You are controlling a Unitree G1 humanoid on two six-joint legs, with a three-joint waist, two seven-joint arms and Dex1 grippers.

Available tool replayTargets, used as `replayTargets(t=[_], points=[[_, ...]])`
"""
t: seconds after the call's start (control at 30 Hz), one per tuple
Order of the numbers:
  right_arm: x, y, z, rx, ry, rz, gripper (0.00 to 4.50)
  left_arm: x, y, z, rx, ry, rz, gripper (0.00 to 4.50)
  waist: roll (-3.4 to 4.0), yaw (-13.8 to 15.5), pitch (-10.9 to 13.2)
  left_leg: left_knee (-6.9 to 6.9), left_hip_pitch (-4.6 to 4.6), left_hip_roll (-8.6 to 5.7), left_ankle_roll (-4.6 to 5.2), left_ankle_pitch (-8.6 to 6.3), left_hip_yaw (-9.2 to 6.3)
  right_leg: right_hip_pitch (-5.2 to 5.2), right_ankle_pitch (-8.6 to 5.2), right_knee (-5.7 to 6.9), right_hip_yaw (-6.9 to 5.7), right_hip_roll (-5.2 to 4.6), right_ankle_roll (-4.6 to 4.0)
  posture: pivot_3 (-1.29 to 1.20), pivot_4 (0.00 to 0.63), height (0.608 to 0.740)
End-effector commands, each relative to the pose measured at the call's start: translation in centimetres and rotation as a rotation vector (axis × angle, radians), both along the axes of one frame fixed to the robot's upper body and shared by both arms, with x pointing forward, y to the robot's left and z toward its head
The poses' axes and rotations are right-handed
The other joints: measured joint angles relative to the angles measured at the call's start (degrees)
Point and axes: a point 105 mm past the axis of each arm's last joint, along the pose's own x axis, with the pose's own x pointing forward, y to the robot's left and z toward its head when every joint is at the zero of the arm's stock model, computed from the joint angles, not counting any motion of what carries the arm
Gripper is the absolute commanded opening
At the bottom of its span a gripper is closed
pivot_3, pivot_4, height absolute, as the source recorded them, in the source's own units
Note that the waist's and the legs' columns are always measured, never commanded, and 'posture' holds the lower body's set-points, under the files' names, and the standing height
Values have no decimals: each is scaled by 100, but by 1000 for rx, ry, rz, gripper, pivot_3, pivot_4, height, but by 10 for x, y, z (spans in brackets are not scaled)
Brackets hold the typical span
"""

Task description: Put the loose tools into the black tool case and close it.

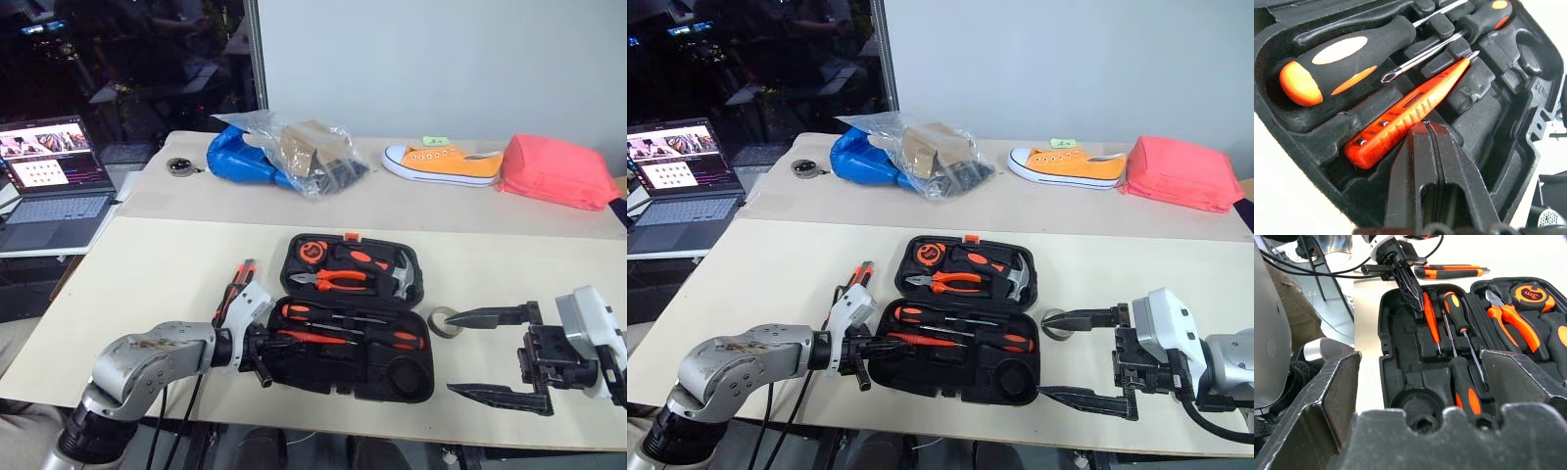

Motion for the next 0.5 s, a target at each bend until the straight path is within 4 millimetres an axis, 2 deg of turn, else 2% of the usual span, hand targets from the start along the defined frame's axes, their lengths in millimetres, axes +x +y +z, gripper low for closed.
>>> replayTargets(t=[0.03,0.13,0.27,0.5], points=[[1,4,5,5,-28,22,4500,5,-4,2,18,-31,8,49,-1,0,1,0,-1,-1,0,0,0,1,0,-2,1,-1,0,0,150,740],[2,4,5,5,-30,22,4500,4,-6,-6,64,-17,-8,49,-4,-6,2,1,-1,-4,0,0,1,0,0,-2,1,-3,2,0,150,740],[1,4,6,6,-33,20,4500,-18,-16,6,-26,-22,-147,49,-2,-21,1,-1,-1,-1,0,0,1,-2,0,-2,1,0,1,0,150,740],[0,5,5,7,-32,16,4500,-23,-11,-8,15,21,-210,49,-3,-7,2,-2,2,0,0,0,1,0,-6,-2,0,-1,9,0,150,740]])
